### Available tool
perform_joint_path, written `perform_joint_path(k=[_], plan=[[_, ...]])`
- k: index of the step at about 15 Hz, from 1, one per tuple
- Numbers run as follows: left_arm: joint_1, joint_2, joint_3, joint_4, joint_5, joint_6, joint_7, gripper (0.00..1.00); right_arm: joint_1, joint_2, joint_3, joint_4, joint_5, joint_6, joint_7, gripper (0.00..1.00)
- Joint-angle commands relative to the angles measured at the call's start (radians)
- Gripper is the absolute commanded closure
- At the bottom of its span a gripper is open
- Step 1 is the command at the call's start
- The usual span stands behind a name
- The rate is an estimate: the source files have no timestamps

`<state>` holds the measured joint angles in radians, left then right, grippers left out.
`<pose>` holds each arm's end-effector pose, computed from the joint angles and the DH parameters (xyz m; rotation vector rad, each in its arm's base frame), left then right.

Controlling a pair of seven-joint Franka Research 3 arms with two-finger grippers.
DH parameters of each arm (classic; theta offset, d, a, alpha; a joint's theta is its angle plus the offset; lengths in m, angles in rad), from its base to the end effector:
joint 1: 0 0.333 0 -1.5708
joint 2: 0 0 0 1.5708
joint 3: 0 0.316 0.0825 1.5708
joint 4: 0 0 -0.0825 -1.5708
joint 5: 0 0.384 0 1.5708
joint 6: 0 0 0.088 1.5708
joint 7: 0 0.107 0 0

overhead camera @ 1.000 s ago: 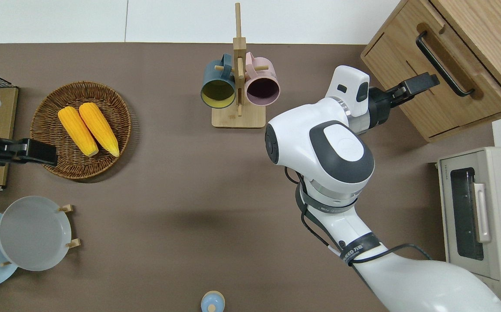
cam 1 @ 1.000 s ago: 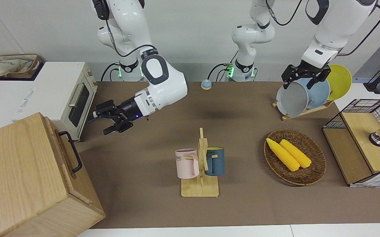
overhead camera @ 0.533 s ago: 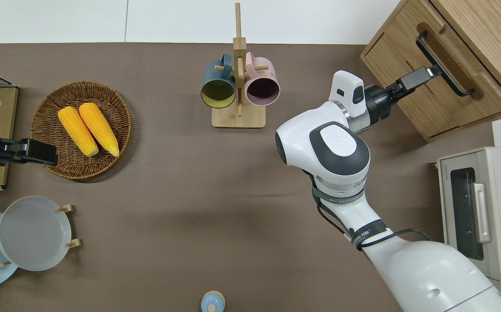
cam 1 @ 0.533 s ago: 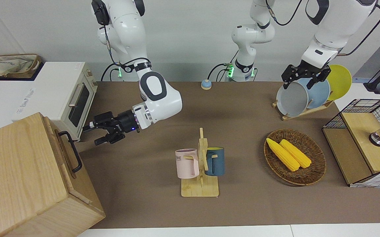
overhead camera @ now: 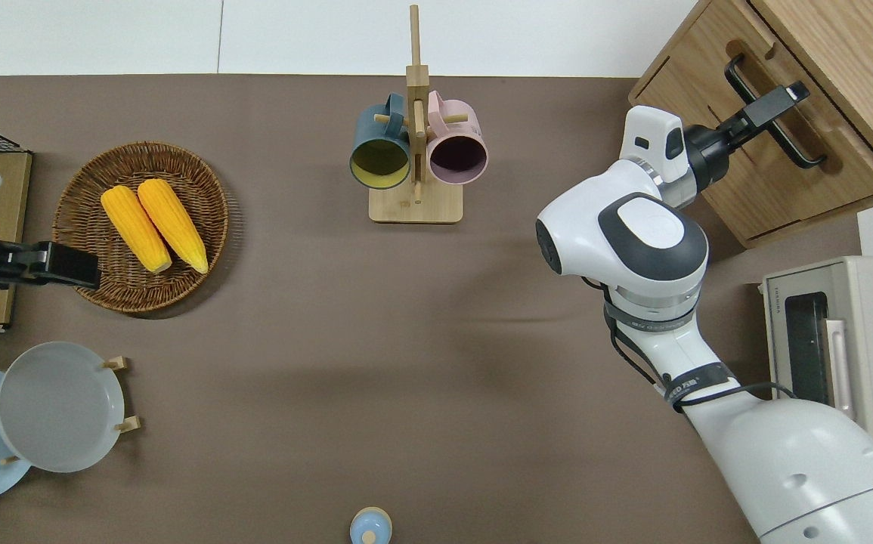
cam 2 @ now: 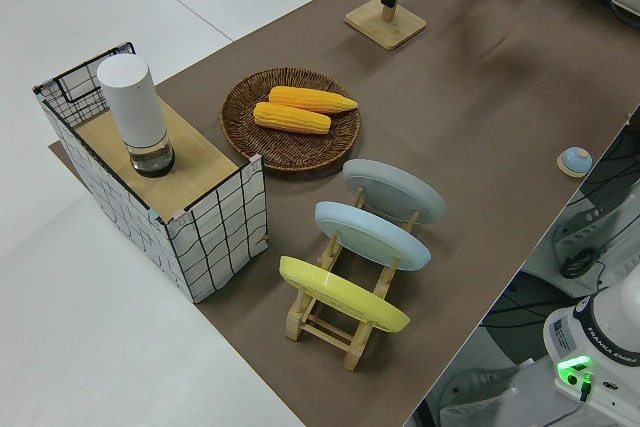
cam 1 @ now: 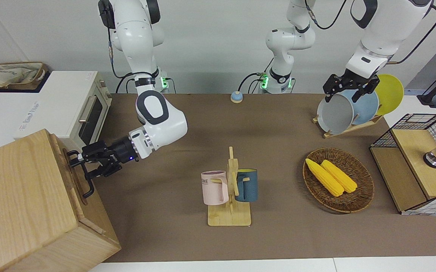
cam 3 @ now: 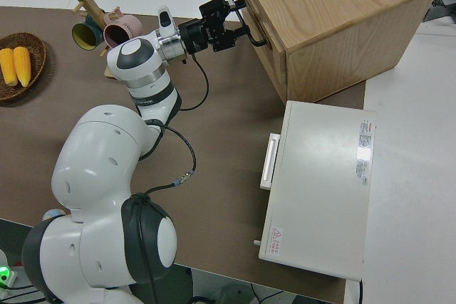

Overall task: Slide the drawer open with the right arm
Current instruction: 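Close the right gripper on the black drawer handle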

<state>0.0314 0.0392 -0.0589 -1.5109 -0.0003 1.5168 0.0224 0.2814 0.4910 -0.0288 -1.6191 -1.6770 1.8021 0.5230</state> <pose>0.5612 -0.0148 0.6261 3.1377 -0.0783 -0.0522 0.6911 0.0955 0.3987 1.5421 0.4239 0.3743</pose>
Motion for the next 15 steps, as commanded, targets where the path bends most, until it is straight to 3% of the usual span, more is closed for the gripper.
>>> perform_joint_path(k=[1,4,5,15], plan=[[0.005,0.011,-0.007,0.026,0.017,-0.020,0.010,0.01,0.001,0.009,-0.003,-0.008,-0.047,0.014,0.022,0.314],[0.005,0.011,-0.007,0.026,0.017,-0.020,0.010,0.01,0.007,0.014,-0.003,-0.008,-0.050,0.005,-0.004,0.907],[0.005,0.011,-0.007,0.026,0.017,-0.020,0.010,0.01,0.007,0.014,-0.003,-0.008,-0.049,0.003,-0.014,0.999],[0.005,0.011,-0.007,0.026,0.017,-0.020,0.010,0.01,0.031,0.011,0.000,-0.008,-0.033,-0.009,-0.034,1.000]])
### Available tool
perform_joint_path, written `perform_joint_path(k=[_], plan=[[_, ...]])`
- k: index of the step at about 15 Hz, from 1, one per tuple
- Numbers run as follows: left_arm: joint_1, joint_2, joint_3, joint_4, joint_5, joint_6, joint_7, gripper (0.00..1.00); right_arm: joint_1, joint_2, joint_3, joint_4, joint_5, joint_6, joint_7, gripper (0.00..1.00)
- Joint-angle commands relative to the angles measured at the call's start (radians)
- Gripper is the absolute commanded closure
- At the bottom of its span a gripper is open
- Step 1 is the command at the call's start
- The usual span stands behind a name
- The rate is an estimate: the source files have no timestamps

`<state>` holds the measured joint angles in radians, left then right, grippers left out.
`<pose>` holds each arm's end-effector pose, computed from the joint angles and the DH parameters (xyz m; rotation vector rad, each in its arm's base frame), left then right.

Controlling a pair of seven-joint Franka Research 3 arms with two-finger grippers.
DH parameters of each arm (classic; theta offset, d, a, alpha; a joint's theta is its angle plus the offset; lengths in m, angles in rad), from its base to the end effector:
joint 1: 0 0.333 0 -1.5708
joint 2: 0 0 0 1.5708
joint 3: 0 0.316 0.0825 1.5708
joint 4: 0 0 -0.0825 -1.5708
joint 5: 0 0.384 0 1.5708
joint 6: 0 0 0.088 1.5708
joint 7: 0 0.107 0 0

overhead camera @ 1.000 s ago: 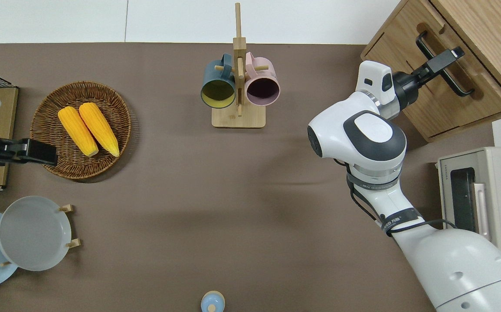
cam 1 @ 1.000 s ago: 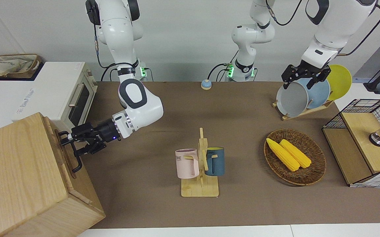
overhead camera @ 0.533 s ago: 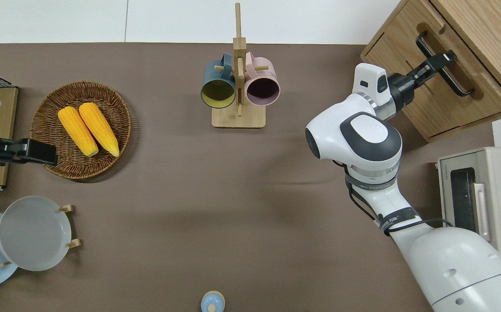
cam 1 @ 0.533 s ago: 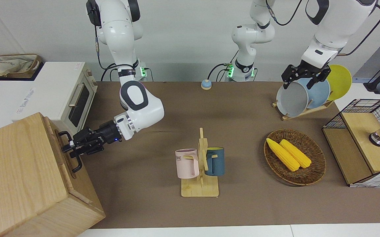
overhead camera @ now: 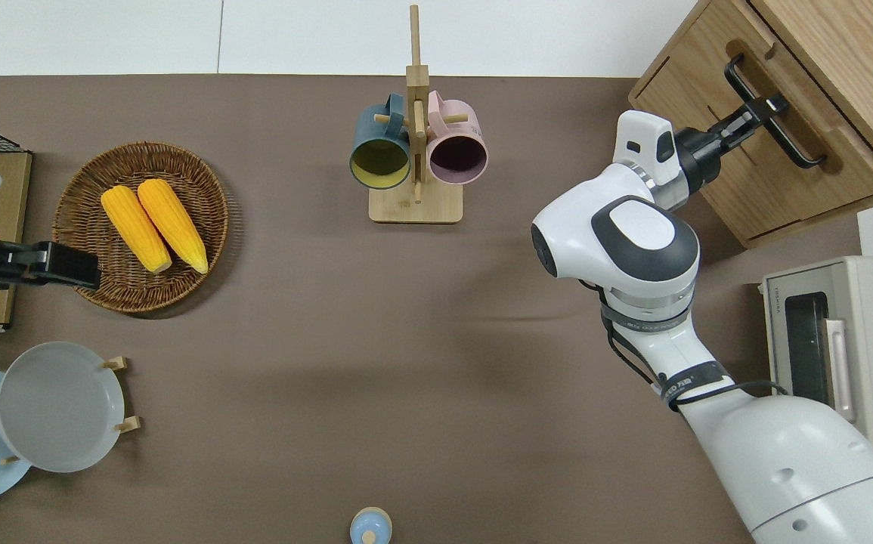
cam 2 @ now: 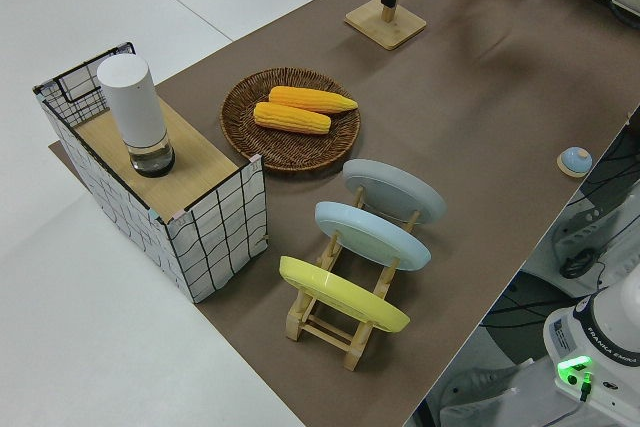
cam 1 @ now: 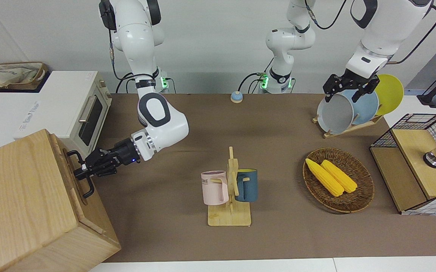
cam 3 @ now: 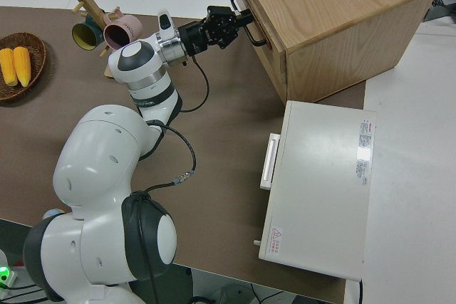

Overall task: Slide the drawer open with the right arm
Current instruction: 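Close the right gripper on the black drawer handle, then pull the handle toward the robot to slide the wooden drawer out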

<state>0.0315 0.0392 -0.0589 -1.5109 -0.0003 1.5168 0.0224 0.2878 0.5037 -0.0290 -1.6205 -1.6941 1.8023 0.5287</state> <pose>0.5612 -0.0147 0.6261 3.1377 -0.0782 -0.0522 0.6916 0.1003 0.3904 1.5260 0.4417 0.3783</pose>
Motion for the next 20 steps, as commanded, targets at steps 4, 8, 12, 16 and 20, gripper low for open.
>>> perform_joint_path(k=[4,8,12,16,20], plan=[[0.005,0.011,-0.007,0.024,0.017,-0.020,0.010,0.01,0.077,-0.001,0.007,-0.007,0.019,-0.096,-0.045,1.000],[0.005,0.011,-0.007,0.024,0.017,-0.020,0.010,0.01,0.135,-0.002,0.012,-0.006,0.053,-0.144,-0.065,1.000],[0.005,0.011,-0.007,0.026,0.017,-0.020,0.010,0.01,0.198,-0.001,0.012,-0.001,0.106,-0.204,-0.067,1.000],[0.005,0.011,-0.007,0.026,0.017,-0.020,0.010,0.01,0.261,-0.001,0.012,0.004,0.151,-0.268,-0.068,1.000],[0.005,0.011,-0.007,0.024,0.017,-0.020,0.010,0.01,0.326,0.001,0.012,0.022,0.205,-0.325,-0.068,1.000]])
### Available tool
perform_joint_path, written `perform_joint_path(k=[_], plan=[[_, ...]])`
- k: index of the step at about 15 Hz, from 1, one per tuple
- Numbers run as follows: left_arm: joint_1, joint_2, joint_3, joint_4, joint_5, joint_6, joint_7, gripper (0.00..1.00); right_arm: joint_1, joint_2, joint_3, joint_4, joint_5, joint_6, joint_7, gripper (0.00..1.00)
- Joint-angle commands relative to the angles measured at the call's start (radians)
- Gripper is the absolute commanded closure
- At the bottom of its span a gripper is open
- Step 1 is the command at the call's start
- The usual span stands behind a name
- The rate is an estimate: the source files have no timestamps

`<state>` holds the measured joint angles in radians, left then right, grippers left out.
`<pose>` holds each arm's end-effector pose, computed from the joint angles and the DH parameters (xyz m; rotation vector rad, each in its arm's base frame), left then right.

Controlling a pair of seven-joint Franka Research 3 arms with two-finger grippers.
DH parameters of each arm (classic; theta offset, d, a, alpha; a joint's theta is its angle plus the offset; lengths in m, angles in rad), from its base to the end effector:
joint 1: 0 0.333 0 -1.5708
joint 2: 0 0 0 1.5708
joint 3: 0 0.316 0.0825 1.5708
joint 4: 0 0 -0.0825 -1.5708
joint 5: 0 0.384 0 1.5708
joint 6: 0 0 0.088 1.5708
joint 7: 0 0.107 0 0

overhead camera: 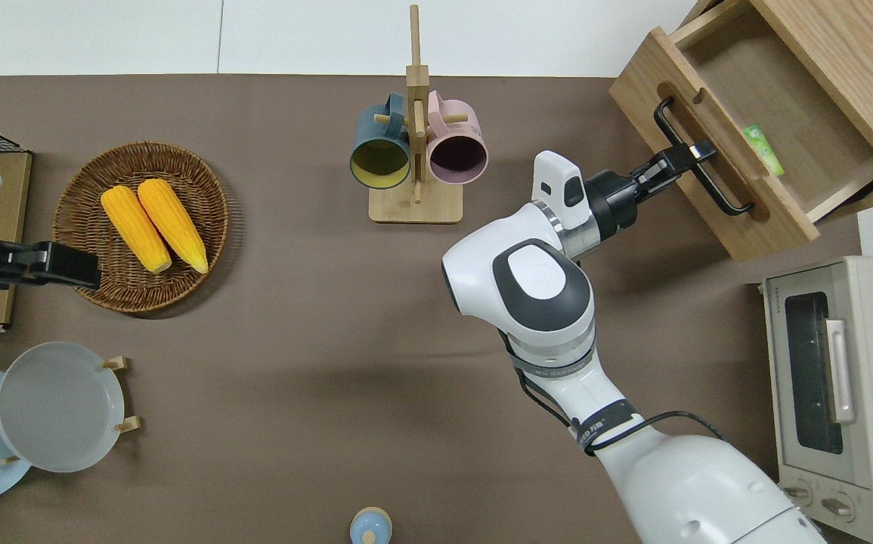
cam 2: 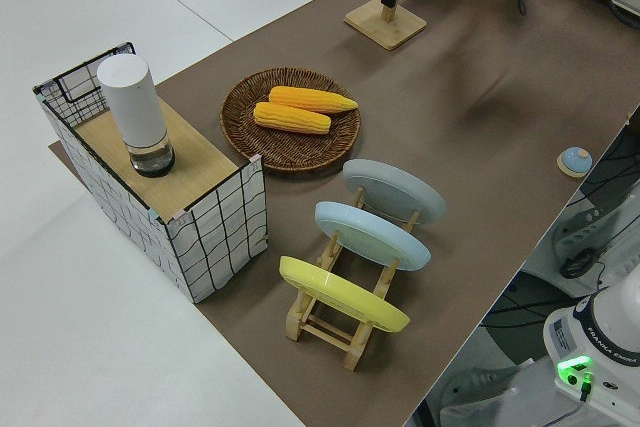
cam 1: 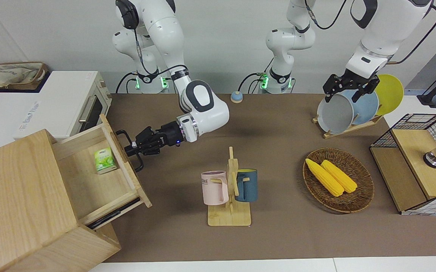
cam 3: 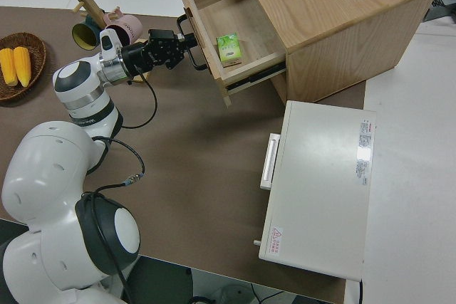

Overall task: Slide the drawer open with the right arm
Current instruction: 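Pull the handle toward the robot to slide the wooden drawer out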

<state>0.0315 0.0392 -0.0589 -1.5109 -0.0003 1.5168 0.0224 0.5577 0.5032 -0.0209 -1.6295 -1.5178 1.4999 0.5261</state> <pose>0.5612 -0.0147 0.6261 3.1377 -0.0782 -0.0522 0.6224 0.2418 0.3887 1.5302 0.3811 0.3252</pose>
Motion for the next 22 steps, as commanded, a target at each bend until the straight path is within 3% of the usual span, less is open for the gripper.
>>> perform_joint_path(k=[1,8,11,16,17,19,20,21,22], plan=[[0.005,0.011,-0.007,0.026,0.017,-0.020,0.010,0.01,0.070,0.003,0.004,0.034,0.034,-0.038,-0.066,1.000],[0.005,0.011,-0.007,0.026,0.017,-0.020,0.010,0.01,0.155,0.009,0.004,0.046,0.090,-0.135,-0.072,1.000],[0.005,0.011,-0.007,0.026,0.017,-0.020,0.010,0.01,0.180,0.035,0.004,0.085,0.090,-0.174,-0.086,1.000],[0.005,0.011,-0.007,0.024,0.017,-0.020,0.010,0.01,0.186,0.043,0.004,0.094,0.090,-0.181,-0.086,1.000],[0.005,0.011,-0.007,0.026,0.017,-0.020,0.008,0.01,0.186,0.043,0.004,0.094,0.090,-0.181,-0.084,0.901],[0.005,0.011,-0.007,0.026,0.017,-0.020,0.010,0.01,0.185,0.043,0.004,0.094,0.090,-0.179,-0.084,0.463],[0.005,0.011,-0.007,0.026,0.017,-0.020,0.010,0.01,0.183,0.043,0.004,0.094,0.090,-0.179,-0.080,0.152],[0.005,0.011,-0.007,0.024,0.017,-0.020,0.010,0.01,0.182,0.043,0.004,0.094,0.091,-0.178,-0.077,0.021],[0.005,0.011,-0.007,0.024,0.017,-0.020,0.010,0.01,0.182,0.043,0.004,0.094,0.091,-0.176,-0.077,0.019]])
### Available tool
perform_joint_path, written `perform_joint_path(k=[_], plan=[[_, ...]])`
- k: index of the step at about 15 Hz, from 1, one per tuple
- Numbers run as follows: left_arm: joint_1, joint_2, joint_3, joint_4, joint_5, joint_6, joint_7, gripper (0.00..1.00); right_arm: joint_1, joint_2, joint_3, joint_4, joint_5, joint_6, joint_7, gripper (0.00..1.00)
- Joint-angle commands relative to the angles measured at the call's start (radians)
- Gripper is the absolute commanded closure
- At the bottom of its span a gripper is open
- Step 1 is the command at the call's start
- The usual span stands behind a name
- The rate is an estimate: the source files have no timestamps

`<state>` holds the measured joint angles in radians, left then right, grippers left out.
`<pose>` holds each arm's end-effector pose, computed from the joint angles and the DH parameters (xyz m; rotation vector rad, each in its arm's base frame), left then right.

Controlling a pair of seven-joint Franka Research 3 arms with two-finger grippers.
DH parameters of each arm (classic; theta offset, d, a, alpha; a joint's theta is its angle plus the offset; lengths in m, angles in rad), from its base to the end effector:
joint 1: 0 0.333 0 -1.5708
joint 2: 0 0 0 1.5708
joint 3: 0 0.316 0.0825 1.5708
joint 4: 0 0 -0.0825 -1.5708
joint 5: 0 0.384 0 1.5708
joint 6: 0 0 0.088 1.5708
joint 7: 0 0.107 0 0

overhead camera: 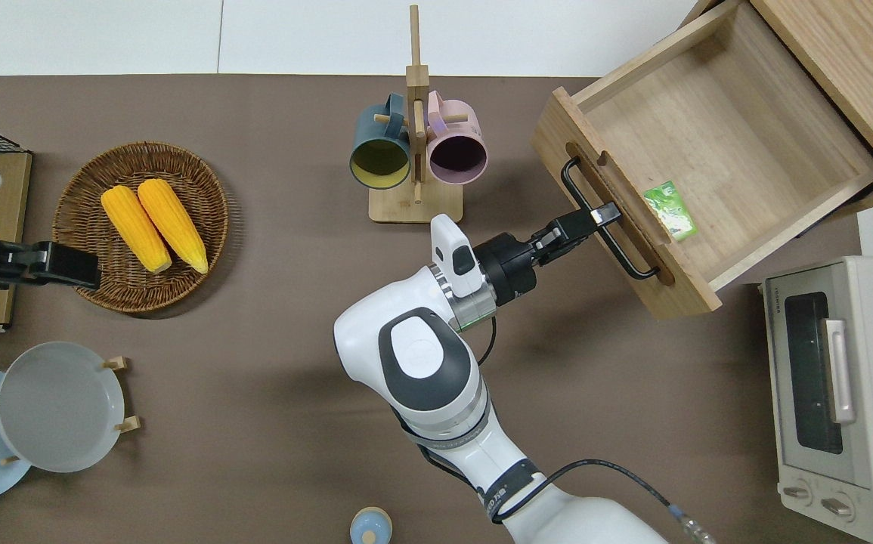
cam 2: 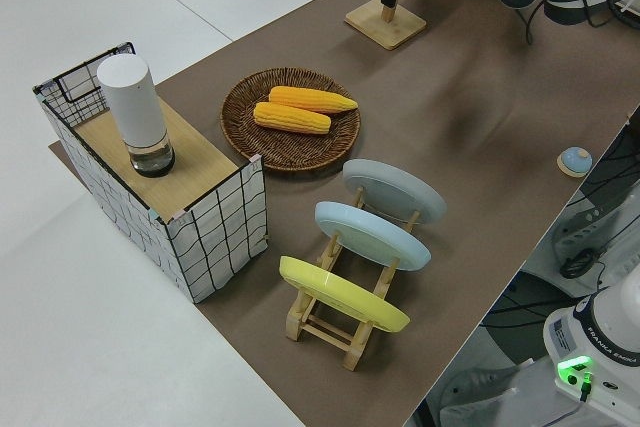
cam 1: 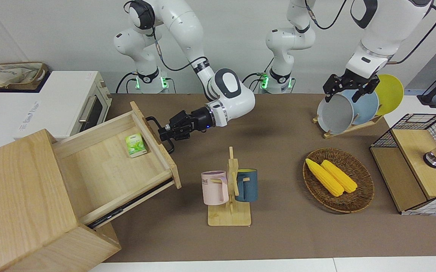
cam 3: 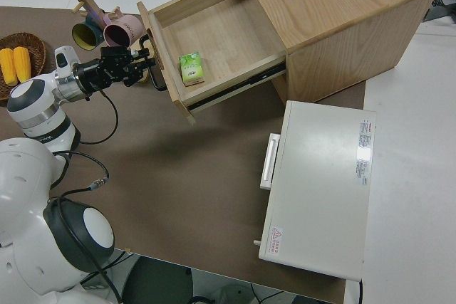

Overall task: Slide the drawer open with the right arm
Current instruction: 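Pull the handle toward the robot to slide the wooden drawer out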

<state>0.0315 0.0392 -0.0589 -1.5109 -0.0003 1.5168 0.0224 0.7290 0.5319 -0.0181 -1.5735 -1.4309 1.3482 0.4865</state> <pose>0.5612 -0.0147 0.6261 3.1377 -0.0782 -0.0522 0.5703 0.3321 0.3935 1.5231 0.3995 0.3058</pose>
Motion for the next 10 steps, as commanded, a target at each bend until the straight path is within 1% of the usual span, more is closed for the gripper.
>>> perform_joint_path(k=[1,5,8,9,10], plan=[[0.005,0.011,-0.007,0.024,0.017,-0.020,0.010,0.01,0.012,0.014,0.001,0.038,0.003,-0.024,-0.034,0.017],[0.005,0.011,-0.007,0.026,0.017,-0.020,0.010,0.01,0.013,0.014,0.003,0.050,0.004,-0.023,-0.026,0.017],[0.005,0.013,-0.007,0.024,0.017,-0.020,0.010,0.01,0.013,0.014,0.001,0.059,0.032,-0.020,0.003,0.017],[0.005,0.011,-0.007,0.024,0.017,-0.020,0.010,0.01,0.015,0.014,0.003,0.069,0.049,-0.018,0.020,0.017],[0.005,0.011,-0.007,0.026,0.017,-0.020,0.010,0.01,0.013,0.013,0.003,0.085,0.085,-0.015,0.047,0.017]])
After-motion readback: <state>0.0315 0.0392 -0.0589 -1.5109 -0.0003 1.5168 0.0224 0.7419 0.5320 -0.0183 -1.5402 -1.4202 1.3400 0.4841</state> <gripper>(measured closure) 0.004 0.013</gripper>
